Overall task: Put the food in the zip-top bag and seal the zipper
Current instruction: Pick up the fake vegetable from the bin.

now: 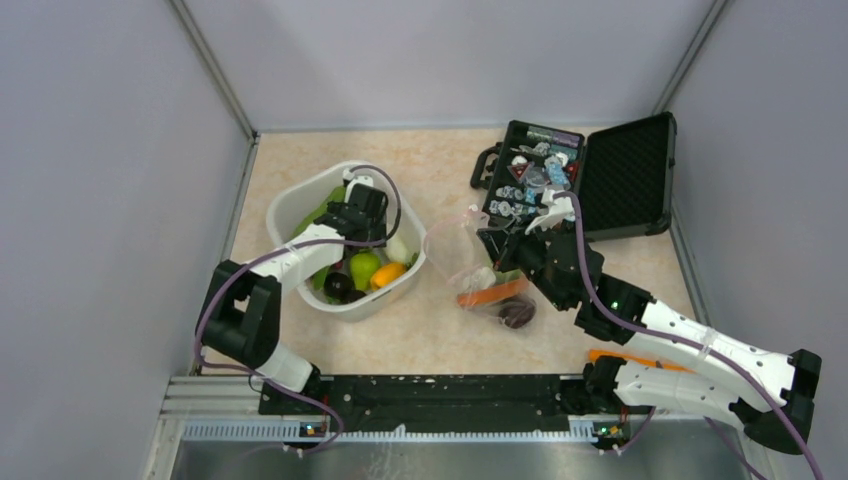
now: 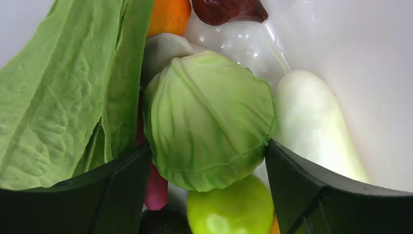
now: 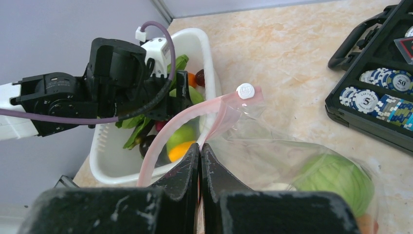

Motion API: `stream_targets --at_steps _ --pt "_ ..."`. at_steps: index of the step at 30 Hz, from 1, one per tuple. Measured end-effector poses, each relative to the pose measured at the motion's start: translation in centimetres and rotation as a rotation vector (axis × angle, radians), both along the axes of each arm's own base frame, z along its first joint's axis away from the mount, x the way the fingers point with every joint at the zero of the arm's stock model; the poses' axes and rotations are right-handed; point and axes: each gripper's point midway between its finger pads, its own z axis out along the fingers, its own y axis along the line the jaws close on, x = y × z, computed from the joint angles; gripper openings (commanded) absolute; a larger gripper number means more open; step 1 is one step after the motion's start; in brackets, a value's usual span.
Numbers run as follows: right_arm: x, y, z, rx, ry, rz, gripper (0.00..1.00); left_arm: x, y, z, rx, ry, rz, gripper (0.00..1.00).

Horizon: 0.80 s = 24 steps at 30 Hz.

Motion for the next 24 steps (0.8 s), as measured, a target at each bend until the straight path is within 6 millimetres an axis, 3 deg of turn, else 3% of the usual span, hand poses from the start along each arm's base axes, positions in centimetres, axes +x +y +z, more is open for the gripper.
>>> stream_targets --at_steps 5,8,13,15,24 --pt "0.0 0.0 0.0 0.004 0.003 0.0 0.0 -0.1 -0.1 -0.2 0.0 0.007 -0.003 0.48" --pt "0.0 0.0 0.0 0.004 0.003 -0.001 0.0 -0.1 -0.2 -0.2 -0.006 0.008 -0.006 0.42" --pt "0.0 0.0 0.0 0.004 0.003 -0.001 0.0 -0.4 -0.4 0.3 -0.029 -0.002 -0.022 0.17" --pt "0.0 0.0 0.0 0.004 0.003 -0.001 0.0 -0.7 -0.4 0.9 -0.043 -0.014 -0.029 0.11" --pt "0.0 0.0 0.0 0.005 0.004 -0.001 0.0 -1.7 -1.2 6.2 -0.151 -0.147 -0.075 0.09"
